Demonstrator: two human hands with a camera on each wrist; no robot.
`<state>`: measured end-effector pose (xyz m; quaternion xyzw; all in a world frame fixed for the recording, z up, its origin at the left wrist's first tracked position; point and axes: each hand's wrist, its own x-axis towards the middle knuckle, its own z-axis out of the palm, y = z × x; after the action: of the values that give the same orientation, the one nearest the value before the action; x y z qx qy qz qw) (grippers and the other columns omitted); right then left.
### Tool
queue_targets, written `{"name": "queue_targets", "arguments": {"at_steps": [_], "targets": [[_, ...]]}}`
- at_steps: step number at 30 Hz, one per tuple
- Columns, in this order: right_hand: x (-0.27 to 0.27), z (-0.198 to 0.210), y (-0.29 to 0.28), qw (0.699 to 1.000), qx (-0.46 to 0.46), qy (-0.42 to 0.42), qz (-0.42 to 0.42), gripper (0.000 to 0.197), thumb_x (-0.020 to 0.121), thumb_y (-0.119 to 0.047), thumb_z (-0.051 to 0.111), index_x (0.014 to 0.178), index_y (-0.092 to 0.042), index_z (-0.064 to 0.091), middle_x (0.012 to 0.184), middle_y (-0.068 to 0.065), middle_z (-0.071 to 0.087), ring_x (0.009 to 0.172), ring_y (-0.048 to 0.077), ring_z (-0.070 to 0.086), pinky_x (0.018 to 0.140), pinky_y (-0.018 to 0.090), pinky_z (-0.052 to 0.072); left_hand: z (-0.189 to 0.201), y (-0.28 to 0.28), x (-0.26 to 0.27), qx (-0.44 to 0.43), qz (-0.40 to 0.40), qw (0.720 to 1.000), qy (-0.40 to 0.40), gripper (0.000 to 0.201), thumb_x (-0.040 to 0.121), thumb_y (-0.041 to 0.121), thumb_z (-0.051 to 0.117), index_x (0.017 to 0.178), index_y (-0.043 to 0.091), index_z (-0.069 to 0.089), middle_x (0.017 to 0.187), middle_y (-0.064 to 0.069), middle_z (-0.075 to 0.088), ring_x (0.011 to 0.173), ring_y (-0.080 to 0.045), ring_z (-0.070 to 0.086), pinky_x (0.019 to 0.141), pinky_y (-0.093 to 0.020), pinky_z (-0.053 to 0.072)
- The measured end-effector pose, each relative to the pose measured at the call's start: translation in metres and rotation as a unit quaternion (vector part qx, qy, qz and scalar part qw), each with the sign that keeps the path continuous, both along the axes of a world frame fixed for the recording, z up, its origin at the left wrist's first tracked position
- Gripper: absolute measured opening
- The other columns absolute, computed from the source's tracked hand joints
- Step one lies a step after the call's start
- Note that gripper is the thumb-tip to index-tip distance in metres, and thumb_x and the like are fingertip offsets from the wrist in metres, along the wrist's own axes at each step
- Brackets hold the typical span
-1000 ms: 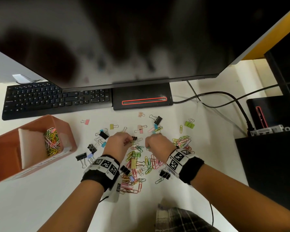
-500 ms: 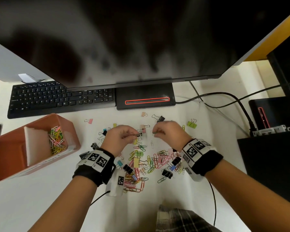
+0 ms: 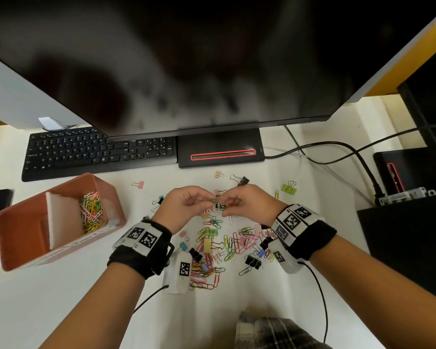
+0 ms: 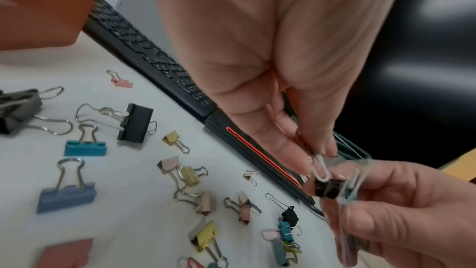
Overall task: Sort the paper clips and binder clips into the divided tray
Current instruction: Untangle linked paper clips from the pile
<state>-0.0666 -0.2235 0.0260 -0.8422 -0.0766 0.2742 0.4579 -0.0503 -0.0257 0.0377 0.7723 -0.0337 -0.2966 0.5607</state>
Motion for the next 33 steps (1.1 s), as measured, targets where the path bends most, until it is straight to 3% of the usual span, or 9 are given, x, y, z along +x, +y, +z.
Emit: {"name": "queue_targets", "arguments": {"at_steps": [2,6,12,20,22,24,28,33], "targets": [[-0.002,0.002,-0.003,0.999,-0.021,-0.034,0.007,0.023,0.082,-0.018,0.069,0.105,-0.015,0.07,0.089,-0.001,0.068,0.083,0.018,0.063,0.084,0.035,0.052,0.0,0.001,-0.001,0.012,0.002,1.0,-0.017,0.014,0.08,0.002,0.066,0.088,0.012,0.07,0.086,-0.007,0.071,0.073,-0.008,0.065,0.065,-0.016,0.053],[-0.003,0.005,-0.005,0.991,-0.063,-0.115,0.027,0.027,0.087,-0.02,0.063,0.112,-0.013,0.067,0.096,0.007,0.067,0.091,0.019,0.058,0.087,0.029,0.046,0.002,0.0,-0.004,0.024,0.014,0.999,-0.046,0.012,0.081,0.001,0.065,0.088,0.01,0.069,0.085,-0.01,0.069,0.068,-0.006,0.062,0.063,-0.014,0.051],[-0.001,0.007,-0.01,0.989,-0.062,-0.137,0.013,0.025,0.089,-0.019,0.06,0.111,-0.014,0.068,0.095,0.007,0.067,0.087,0.017,0.057,0.085,0.029,0.046,0.007,-0.003,-0.003,0.036,0.028,0.997,-0.065,0.012,0.082,0.004,0.064,0.085,0.016,0.069,0.084,-0.007,0.069,0.07,-0.009,0.062,0.062,-0.013,0.052],[-0.001,0.009,-0.011,0.986,-0.03,-0.163,0.004,0.024,0.089,-0.018,0.06,0.11,-0.013,0.068,0.095,0.0,0.066,0.083,0.003,0.05,0.076,0.003,0.033,0.007,-0.007,-0.005,0.03,0.025,0.998,-0.054,0.009,0.081,0.007,0.067,0.083,0.015,0.067,0.079,-0.012,0.069,0.069,-0.018,0.065,0.063,-0.024,0.054],[-0.001,0.009,-0.012,0.985,-0.028,-0.169,-0.004,0.022,0.089,-0.018,0.059,0.108,-0.013,0.07,0.096,0.001,0.067,0.083,0.004,0.052,0.078,0.004,0.035,0.009,-0.008,-0.005,0.028,0.022,0.998,-0.049,0.008,0.08,0.006,0.068,0.082,0.014,0.068,0.079,-0.013,0.069,0.069,-0.016,0.065,0.062,-0.022,0.055],[-0.001,0.009,-0.014,0.985,-0.031,-0.17,-0.009,0.021,0.089,-0.017,0.059,0.106,-0.014,0.07,0.096,0.003,0.068,0.084,0.007,0.056,0.08,0.013,0.042,0.011,-0.007,-0.005,0.026,0.022,0.999,-0.035,0.008,0.079,0.006,0.069,0.084,0.013,0.069,0.079,-0.008,0.071,0.071,-0.017,0.066,0.064,-0.023,0.056],[-0.001,0.01,-0.018,0.985,-0.054,-0.165,-0.012,0.021,0.09,-0.017,0.057,0.108,-0.015,0.07,0.094,0.005,0.068,0.087,0.016,0.06,0.082,0.024,0.047,0.016,-0.005,-0.004,0.02,0.001,1.0,-0.004,0.012,0.081,0.003,0.066,0.09,0.01,0.07,0.071,0.014,0.072,0.069,-0.002,0.066,0.063,-0.014,0.054],[-0.001,0.011,-0.02,0.984,-0.055,-0.167,-0.011,0.021,0.091,-0.017,0.057,0.107,-0.017,0.07,0.094,0.005,0.067,0.087,0.016,0.06,0.082,0.024,0.047,0.018,-0.004,-0.003,0.042,-0.008,0.999,-0.004,0.012,0.082,0.001,0.064,0.093,0.003,0.067,0.079,0.002,0.067,0.061,0.005,0.061,0.058,-0.007,0.048]]}}
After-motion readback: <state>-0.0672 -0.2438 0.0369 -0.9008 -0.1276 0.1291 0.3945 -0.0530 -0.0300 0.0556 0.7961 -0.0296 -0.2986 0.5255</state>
